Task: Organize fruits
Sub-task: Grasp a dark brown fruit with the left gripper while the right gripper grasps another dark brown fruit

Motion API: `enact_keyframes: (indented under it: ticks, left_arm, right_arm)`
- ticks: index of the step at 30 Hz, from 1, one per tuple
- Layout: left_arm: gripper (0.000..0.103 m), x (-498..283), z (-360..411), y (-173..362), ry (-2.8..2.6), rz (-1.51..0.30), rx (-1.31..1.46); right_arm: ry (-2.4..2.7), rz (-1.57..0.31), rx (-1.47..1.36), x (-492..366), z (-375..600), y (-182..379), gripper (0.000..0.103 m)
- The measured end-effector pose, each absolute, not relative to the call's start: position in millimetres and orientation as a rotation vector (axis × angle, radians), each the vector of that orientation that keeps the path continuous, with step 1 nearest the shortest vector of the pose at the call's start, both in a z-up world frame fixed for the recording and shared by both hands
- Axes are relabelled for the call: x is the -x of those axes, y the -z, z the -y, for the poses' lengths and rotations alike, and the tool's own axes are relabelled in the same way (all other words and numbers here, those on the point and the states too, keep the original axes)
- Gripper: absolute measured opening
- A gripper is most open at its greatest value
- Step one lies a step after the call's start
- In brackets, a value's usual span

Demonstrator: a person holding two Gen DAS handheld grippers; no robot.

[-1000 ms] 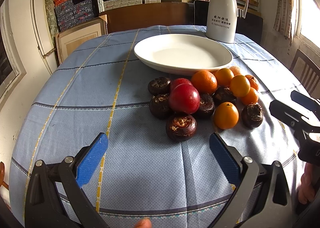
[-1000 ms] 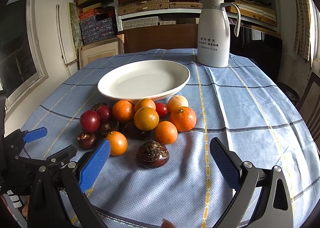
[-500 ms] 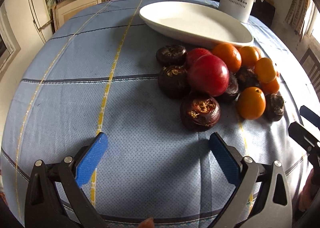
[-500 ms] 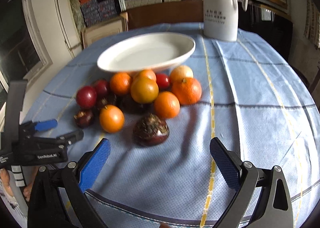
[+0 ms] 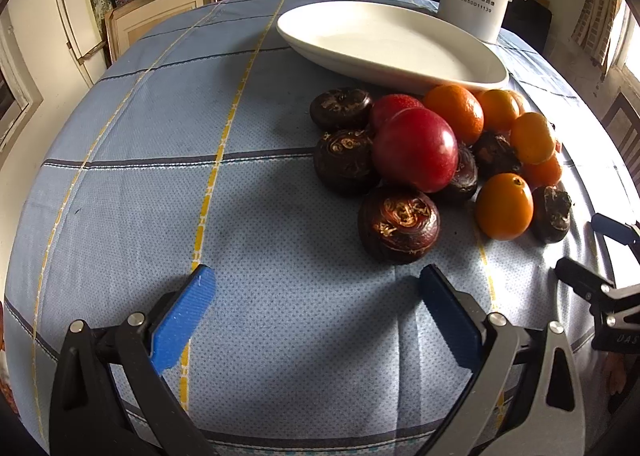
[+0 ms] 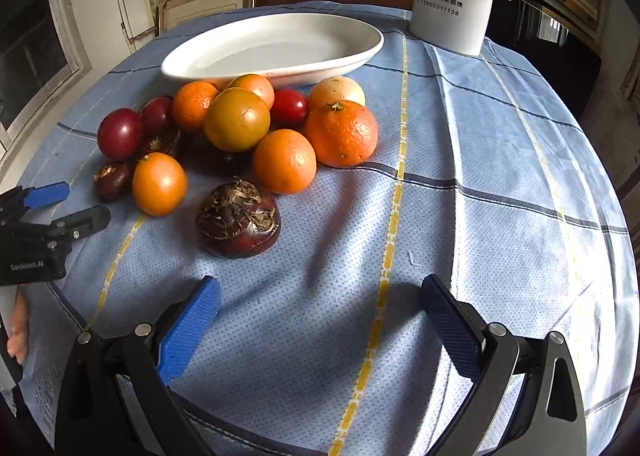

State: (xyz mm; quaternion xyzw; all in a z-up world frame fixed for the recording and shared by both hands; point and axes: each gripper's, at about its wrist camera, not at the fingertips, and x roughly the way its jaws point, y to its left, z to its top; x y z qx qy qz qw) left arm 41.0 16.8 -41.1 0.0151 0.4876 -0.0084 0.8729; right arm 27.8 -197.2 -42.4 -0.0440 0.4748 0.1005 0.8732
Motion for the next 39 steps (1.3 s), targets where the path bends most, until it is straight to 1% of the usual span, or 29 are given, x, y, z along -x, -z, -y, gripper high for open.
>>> enact_keyframes:
  ticks: [5, 9, 11, 13, 14, 15, 16, 17, 18, 19, 20, 21, 22, 23, 25, 26, 28, 31, 33, 34, 35, 36, 39]
  left_arm:
    - [0.099, -52, -7, 39, 0.086, -1.003, -0.066]
    - [0.099, -57, 1, 38, 0.138, -0.988, -0.095]
    - [0.099, -58, 2, 38, 0.152, -0.978, -0.092]
    - [0.099, -59, 0, 37, 0.165, -0.970, -0.073]
    - [0.099, -61, -1, 37, 0.169, -0.967, -0.061]
    - [0.099, -63, -3, 37, 0.174, -0.965, -0.045]
    - [0.097, -64, -5, 37, 0.176, -0.961, -0.034]
    - [0.093, -67, -5, 37, 0.175, -0.955, -0.030]
    - [0.088, -68, -5, 36, 0.174, -0.950, -0.034]
    - [0.081, -67, -3, 36, 0.172, -0.944, -0.046]
    - [0.078, -67, -1, 36, 0.172, -0.941, -0.060]
    - [0.077, -66, 3, 37, 0.179, -0.939, -0.078]
    - [0.074, -64, 5, 37, 0.185, -0.936, -0.091]
    - [0.069, -64, 8, 36, 0.189, -0.932, -0.105]
    - [0.065, -62, 11, 36, 0.200, -0.928, -0.117]
    - [0.064, -61, 10, 35, 0.207, -0.929, -0.113]
    - [0.061, -59, 9, 35, 0.216, -0.928, -0.107]
    - [0.060, -56, 11, 35, 0.235, -0.928, -0.109]
    - [0.054, -54, 13, 35, 0.249, -0.925, -0.116]
    - [0.050, -54, 13, 34, 0.250, -0.923, -0.116]
    - [0.044, -53, 13, 34, 0.257, -0.921, -0.110]
    - [0.041, -52, 13, 33, 0.262, -0.919, -0.101]
    - [0.041, -49, 9, 32, 0.298, -0.923, -0.062]
  right_arm:
    - [-0.213, -0.989, 0.087, -31, 195, 41, 0.100]
    - [-0.268, -0.978, 0.024, -37, 189, 37, 0.099]
    - [-0.283, -0.972, 0.022, -39, 183, 36, 0.094]
    - [-0.293, -0.966, 0.023, -40, 179, 35, 0.086]
    - [-0.290, -0.961, 0.022, -41, 179, 34, 0.083]
    - [-0.288, -0.957, 0.018, -41, 178, 34, 0.078]
    - [-0.290, -0.954, 0.012, -42, 179, 33, 0.074]
    - [-0.294, -0.954, 0.007, -42, 179, 33, 0.073]
    - [-0.296, -0.953, 0.006, -42, 179, 33, 0.071]
    - [-0.301, -0.950, 0.007, -42, 178, 33, 0.069]
    - [-0.313, -0.948, 0.007, -41, 177, 32, 0.063]
    - [-0.319, -0.946, 0.007, -40, 176, 32, 0.057]
    - [-0.329, -0.943, 0.009, -39, 175, 32, 0.052]
    - [-0.336, -0.942, 0.010, -38, 173, 31, 0.050]
    - [-0.341, -0.942, 0.005, -37, 173, 31, 0.050]
    - [-0.343, -0.942, 0.000, -37, 174, 31, 0.050]
    - [-0.350, -0.942, -0.007, -37, 175, 31, 0.046]
    - [-0.352, -0.942, -0.007, -38, 176, 32, 0.046]
    - [-0.355, -0.941, -0.011, -38, 177, 32, 0.046]
    - [-0.357, -0.941, -0.011, -37, 177, 32, 0.046]
    - [-0.361, -0.941, -0.012, -35, 177, 31, 0.046]
    - [-0.365, -0.940, -0.014, -34, 177, 31, 0.046]
    - [-0.380, -0.937, -0.034, -28, 180, 31, 0.045]
